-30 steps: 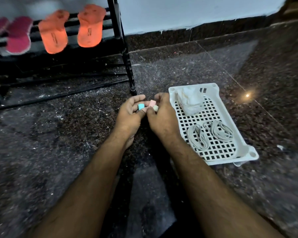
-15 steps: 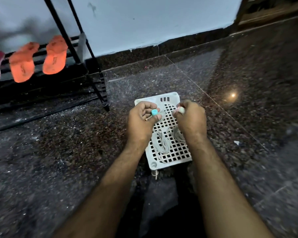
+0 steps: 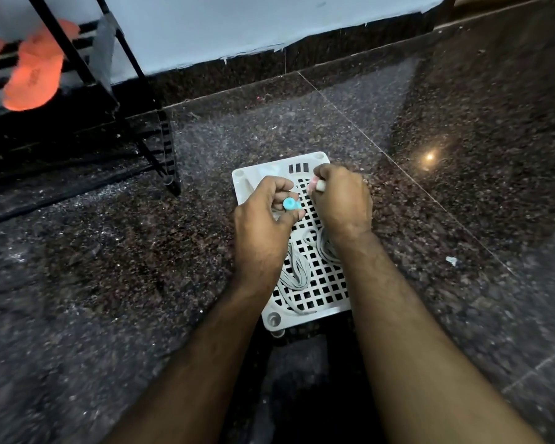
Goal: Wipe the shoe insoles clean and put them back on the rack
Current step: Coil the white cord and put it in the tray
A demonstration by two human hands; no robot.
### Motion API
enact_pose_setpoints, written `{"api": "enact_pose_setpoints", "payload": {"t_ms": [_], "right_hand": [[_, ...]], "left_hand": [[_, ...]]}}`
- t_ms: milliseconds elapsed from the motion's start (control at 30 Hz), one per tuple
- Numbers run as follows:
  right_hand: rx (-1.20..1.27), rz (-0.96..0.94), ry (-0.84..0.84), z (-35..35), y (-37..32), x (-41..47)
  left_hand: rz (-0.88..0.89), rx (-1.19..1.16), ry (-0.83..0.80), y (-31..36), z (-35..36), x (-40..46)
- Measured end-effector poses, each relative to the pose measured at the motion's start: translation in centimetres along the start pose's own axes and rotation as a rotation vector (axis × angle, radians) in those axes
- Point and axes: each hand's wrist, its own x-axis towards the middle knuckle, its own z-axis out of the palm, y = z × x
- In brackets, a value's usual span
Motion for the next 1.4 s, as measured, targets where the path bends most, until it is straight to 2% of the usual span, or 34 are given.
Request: {"api": "enact_pose_setpoints", "payload": {"t_ms": [100, 200, 300, 567, 900, 1200, 1300, 1400], "right_hand": [[0.231, 0.077, -0.02, -1.1, 0.0, -0.7], [0.39, 0.135, 0.037, -2.9, 0.1, -1.8], [0.381, 0.144, 0.024, -4.1, 0.6, -2.5], [0.198, 0.127, -0.236, -3.2, 1.3, -2.9], [0.128, -0.002, -0.054, -0.7, 1.4, -0.8], [0.185, 0.047, -0.058, -2.6, 1.3, -2.1], [0.351, 0.065, -0.152, -4.5, 0.9, -3.4], [0.407, -0.022, -0.367, -5.7, 1.1, -5.4]], "left_hand": [[-0.001, 0.014, 0.004, 0.1, 0.0, -0.1], [0.018, 0.026, 0.006, 0.6, -0.3, -0.5], [0.033, 0.037, -0.006, 0.9, -0.4, -1.1], [0.028, 0.061, -0.062, 1.1, -0.2, -0.5], [0.044, 0.05, -0.057, -0.3, 0.3, -0.3], [0.027, 0.03, -0.047, 0.3, 0.3, -0.5], [0.009, 0.039, -0.065, 0.8, 0.1, -0.7], [-0.037, 0.013, -0.091, 1.4, -0.2, 0.0]]}}
